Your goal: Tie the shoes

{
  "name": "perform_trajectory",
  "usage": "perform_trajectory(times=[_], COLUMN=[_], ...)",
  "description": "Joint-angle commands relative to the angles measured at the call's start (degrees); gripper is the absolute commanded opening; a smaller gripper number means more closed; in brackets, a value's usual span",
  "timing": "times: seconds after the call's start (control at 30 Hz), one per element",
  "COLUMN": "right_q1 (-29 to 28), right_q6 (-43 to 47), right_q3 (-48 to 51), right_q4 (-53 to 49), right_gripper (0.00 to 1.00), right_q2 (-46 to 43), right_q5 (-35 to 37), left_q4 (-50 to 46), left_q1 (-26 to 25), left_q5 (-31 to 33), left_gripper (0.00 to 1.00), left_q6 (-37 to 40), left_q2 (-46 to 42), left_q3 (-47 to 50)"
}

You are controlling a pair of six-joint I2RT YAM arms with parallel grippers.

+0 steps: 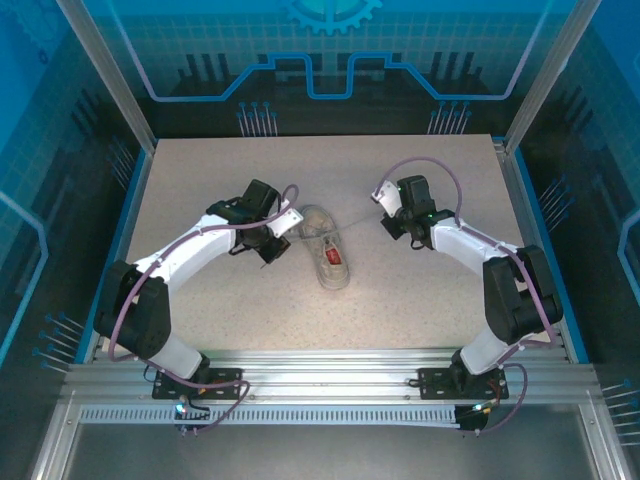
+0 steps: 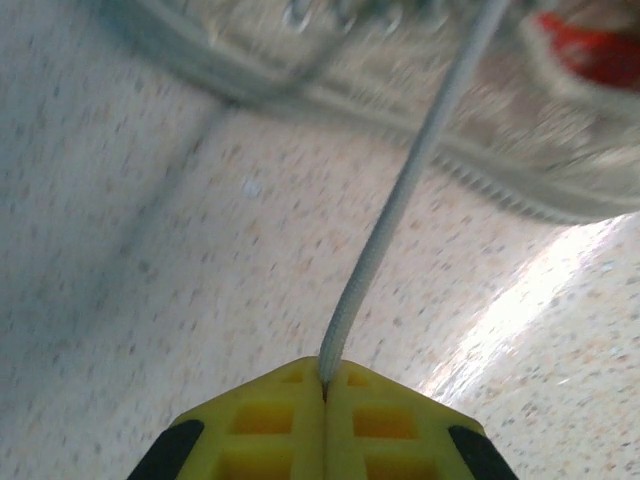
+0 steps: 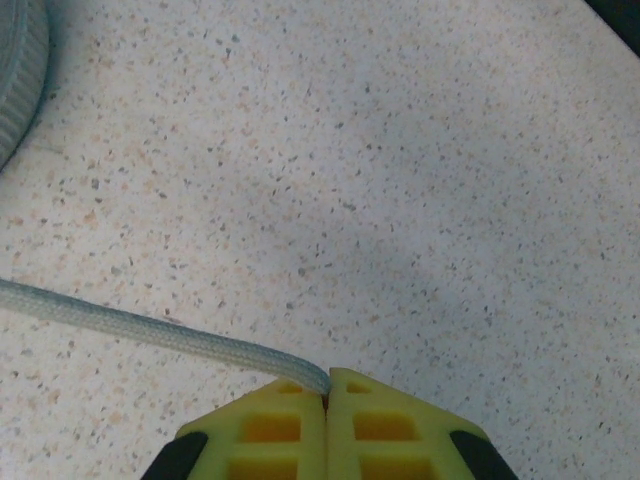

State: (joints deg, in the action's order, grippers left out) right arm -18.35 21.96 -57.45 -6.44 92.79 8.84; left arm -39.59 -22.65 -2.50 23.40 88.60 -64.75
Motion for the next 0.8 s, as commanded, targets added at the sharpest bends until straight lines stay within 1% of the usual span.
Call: perform_trajectory(times=[0.0,0.27,0.4,0.63,0.77], right_q1=[-0.25,-0.17,-0.11,0.04,1.19], right_q6=[-1.03,-2.22,-2.85,-2.97,-5.16], right_q3=[-1.33,-1.05,-0.82,-1.3,-3.17], right_q4=[-3.42,-7.45,-8.27,-10.03,-12.37], right_gripper=[0.0,0.0,0.0,0.0,0.0], right_q2=[-1.92,-1.17,-0.9,-0.51,0.56], right_q5=[1.0,2.59,2.74,3.79,4.92], left_q4=[-6.74,-9.93,-11.2,-11.18,-11.13], left_q1=[0.81,2.78,3.27,4.89,5.38], left_q5=[9.01,13.58,15.04,15.02,14.68], left_gripper=[0.0,0.0,0.0,0.0,0.0], left_q6=[-4.79,-10.54,-11.93,-13.44,-13.6], left_q2=[-1.7,-2.99,-2.75,-2.74,-2.73], left_q3=[1.15,4.43,5.39,6.82,7.31])
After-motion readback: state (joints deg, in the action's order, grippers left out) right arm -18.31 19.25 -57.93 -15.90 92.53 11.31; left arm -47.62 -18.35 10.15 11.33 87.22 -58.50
